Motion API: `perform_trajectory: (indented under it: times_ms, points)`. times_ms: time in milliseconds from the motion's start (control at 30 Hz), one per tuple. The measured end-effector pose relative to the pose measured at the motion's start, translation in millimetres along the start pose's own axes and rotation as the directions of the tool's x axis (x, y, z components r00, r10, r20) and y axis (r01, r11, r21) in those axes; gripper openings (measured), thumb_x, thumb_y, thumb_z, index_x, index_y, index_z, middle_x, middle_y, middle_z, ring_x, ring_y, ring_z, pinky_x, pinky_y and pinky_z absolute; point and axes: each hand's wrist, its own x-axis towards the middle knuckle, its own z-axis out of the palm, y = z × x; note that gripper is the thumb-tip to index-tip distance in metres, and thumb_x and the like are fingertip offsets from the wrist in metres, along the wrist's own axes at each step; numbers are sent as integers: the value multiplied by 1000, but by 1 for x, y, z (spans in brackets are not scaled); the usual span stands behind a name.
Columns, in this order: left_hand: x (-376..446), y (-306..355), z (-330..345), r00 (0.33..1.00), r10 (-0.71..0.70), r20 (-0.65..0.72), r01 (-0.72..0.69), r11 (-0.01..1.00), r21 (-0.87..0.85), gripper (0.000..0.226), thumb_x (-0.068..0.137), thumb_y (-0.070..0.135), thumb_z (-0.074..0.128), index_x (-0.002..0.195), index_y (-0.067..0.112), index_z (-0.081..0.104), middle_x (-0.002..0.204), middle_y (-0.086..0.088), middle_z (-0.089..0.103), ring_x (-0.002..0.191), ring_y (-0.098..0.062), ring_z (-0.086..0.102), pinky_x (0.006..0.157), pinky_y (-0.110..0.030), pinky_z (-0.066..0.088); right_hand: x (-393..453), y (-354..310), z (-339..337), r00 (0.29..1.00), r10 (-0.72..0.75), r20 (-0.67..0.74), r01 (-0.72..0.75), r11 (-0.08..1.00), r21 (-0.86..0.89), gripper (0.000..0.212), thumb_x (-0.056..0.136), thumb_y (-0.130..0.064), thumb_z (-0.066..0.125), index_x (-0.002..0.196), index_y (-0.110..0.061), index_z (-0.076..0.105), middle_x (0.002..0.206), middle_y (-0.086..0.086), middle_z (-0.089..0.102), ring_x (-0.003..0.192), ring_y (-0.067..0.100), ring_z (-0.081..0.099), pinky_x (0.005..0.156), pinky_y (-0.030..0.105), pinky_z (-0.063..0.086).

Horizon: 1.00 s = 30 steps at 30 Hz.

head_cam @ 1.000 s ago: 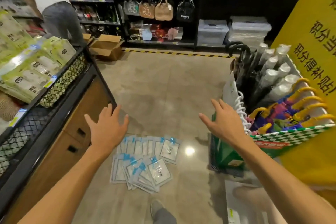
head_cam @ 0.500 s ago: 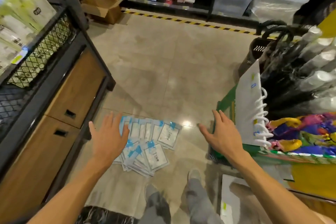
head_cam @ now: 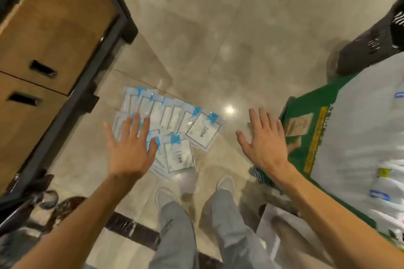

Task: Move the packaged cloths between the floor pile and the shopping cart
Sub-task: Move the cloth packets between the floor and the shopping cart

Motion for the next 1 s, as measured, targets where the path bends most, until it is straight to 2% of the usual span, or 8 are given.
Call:
perform_trajectory:
  times_ms: [33, 167, 433, 600, 733, 833, 933, 1000]
  points:
    - [8, 2, 24, 1000, 6, 16, -6, 1000, 15, 68, 103, 54, 8, 163, 22, 9, 170, -5, 6, 157, -24, 9, 120, -68, 3, 12, 1, 20, 1000, -1, 3, 1, 1000, -19, 78, 102, -62, 34, 164, -18, 19, 171, 13, 21, 157, 36, 20, 126, 56, 18]
    - [42, 6, 121, 997, 75, 19, -76, 996, 54, 66, 103, 48, 23, 159, 13, 27, 165, -17, 25, 152, -35, 27, 115, -75, 12, 58, 8, 112, 1000, 3, -2, -3, 997, -75, 77, 103, -60, 33, 165, -17, 19, 171, 14, 19, 157, 36, 17, 127, 57, 14]
    - [99, 13, 320, 995, 56, 76, -61, 996, 60, 70, 98, 47, 22, 157, 12, 32, 162, -18, 31, 149, -35, 32, 114, -74, 8, 123, 18, 320, 993, 68, 95, -57, 992, -116, 77, 104, -61, 25, 166, -16, 12, 173, 14, 12, 159, 33, 9, 128, 56, 5]
    - [117, 22, 443, 991, 95, 96, -100, 994, 51, 71, 99, 46, 21, 156, 4, 33, 161, -21, 34, 147, -37, 36, 116, -71, 1, 164, 29, 435, 984, 93, 151, -75, 990, -124, 77, 105, -58, 25, 165, -11, 11, 172, 16, 11, 159, 34, 10, 128, 54, 8]
    - [136, 32, 516, 995, 75, 66, -78, 996, 36, 69, 103, 44, 23, 152, -4, 35, 158, -24, 36, 146, -37, 36, 115, -71, 10, 198, 36, 502, 983, 98, 154, -82, 991, -104, 78, 105, -58, 26, 163, -8, 14, 171, 17, 13, 158, 34, 11, 128, 55, 9]
    - [145, 42, 553, 999, 15, 50, -14, 1000, -20, 75, 101, 47, 22, 153, -8, 27, 161, -26, 27, 151, -38, 26, 116, -69, 16, 219, 32, 548, 970, 168, 173, -159, 985, -69, 88, 102, -67, 24, 163, -5, 11, 172, 16, 10, 159, 32, 7, 127, 59, 5]
    - [143, 43, 579, 999, -24, -28, 21, 994, -105, 88, 100, 59, 25, 157, -7, 14, 166, -24, 15, 156, -34, 11, 121, -65, 7, 223, 19, 574, 948, 266, 177, -278, 960, 44, 113, 91, -85, 28, 164, -3, -1, 173, 14, -4, 160, 30, -5, 127, 60, 0]
    - [142, 41, 583, 999, -22, -27, 18, 989, -145, 104, 93, 74, 26, 158, -4, 9, 167, -23, 9, 157, -32, 5, 123, -62, 1, 225, 12, 578, 932, 300, 202, -329, 936, 126, 126, 83, -92, 31, 163, -3, -6, 173, 14, -12, 159, 29, -13, 126, 61, -4]
